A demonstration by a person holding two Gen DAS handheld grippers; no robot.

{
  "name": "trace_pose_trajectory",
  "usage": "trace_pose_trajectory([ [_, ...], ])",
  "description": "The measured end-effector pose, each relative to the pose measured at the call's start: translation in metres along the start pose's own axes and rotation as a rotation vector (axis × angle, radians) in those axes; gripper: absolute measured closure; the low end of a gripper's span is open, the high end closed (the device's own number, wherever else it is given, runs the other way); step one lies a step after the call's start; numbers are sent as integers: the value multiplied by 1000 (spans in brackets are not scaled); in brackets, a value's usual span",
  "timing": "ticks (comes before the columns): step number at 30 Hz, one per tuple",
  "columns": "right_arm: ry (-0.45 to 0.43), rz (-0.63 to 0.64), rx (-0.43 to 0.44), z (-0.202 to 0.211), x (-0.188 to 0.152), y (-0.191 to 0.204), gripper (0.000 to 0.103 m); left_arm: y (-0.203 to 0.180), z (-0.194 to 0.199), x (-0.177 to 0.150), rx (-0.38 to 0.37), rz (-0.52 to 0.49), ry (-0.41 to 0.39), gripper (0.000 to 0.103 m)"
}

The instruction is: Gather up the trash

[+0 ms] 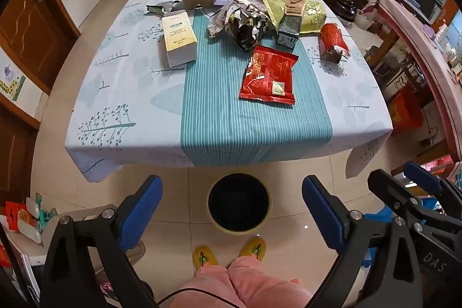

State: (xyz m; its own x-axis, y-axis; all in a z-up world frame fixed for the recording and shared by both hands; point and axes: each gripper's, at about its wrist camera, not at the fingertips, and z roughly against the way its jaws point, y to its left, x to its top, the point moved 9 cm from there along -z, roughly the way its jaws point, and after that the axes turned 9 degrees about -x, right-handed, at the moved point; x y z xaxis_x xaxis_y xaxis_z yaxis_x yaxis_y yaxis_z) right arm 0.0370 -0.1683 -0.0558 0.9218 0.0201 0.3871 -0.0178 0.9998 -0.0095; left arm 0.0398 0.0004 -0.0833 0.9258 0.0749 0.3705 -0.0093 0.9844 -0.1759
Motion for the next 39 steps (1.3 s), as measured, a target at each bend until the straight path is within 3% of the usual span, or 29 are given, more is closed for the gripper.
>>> trace_pose_trajectory([
  [39,-75,25,43,25,13,2,28,0,42,13,41,12,-110,7],
])
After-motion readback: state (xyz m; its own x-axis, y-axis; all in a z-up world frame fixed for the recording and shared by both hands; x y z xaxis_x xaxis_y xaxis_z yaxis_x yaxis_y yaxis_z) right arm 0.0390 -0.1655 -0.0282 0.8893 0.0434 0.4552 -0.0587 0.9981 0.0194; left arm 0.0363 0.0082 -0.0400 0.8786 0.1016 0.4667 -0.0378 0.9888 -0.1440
